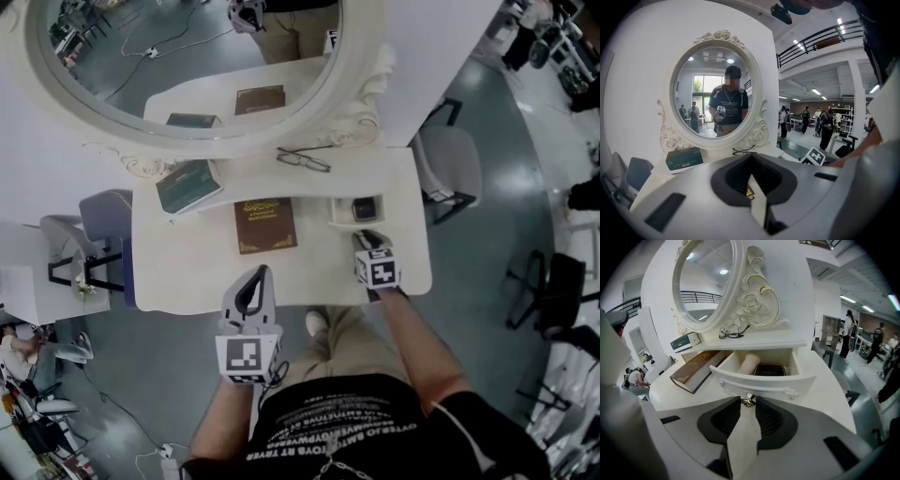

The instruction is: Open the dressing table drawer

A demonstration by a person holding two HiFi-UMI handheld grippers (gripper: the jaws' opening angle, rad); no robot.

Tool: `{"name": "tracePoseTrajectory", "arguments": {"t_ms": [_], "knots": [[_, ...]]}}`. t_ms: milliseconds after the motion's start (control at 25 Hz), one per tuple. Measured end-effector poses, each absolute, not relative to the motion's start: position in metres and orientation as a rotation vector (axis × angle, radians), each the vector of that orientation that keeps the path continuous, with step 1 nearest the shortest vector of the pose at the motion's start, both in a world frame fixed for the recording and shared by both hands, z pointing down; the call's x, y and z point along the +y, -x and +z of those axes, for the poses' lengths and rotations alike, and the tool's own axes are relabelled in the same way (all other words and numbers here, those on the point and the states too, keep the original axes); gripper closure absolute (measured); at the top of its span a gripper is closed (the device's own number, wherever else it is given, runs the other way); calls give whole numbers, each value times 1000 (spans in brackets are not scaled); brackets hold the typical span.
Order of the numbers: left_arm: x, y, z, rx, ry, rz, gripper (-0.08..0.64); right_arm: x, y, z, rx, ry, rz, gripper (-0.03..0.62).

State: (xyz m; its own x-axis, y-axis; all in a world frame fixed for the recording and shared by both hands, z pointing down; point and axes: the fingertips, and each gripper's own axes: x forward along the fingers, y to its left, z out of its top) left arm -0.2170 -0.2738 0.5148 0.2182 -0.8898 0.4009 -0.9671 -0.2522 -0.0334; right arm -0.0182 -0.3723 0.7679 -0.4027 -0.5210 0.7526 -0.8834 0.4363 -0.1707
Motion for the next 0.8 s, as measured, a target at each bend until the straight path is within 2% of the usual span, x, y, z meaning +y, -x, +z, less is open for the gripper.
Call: {"name": "tracePoseTrajectory", "arguments": {"t_ms": [160,480,600,760,800], "knots": [[-271,217,506,-1777,-2248,459,558,-372,2,763,-2087,-1229,690,461],[-268,219,486,-1798,-2292,438,558,-349,-21,691,-2196,-1290,569,460],[-266,220,475,-1806,-2279,386,558,-341,-24,640,-2309,-1313,453,493],[-265,217,460,-1808,-2320,339,558,-334,-31,577,-2422,-1397,368,583],[-265,216,455,-1808,-2332,326,558,-332,-31,563,-2453,-1410,353,589]]}}
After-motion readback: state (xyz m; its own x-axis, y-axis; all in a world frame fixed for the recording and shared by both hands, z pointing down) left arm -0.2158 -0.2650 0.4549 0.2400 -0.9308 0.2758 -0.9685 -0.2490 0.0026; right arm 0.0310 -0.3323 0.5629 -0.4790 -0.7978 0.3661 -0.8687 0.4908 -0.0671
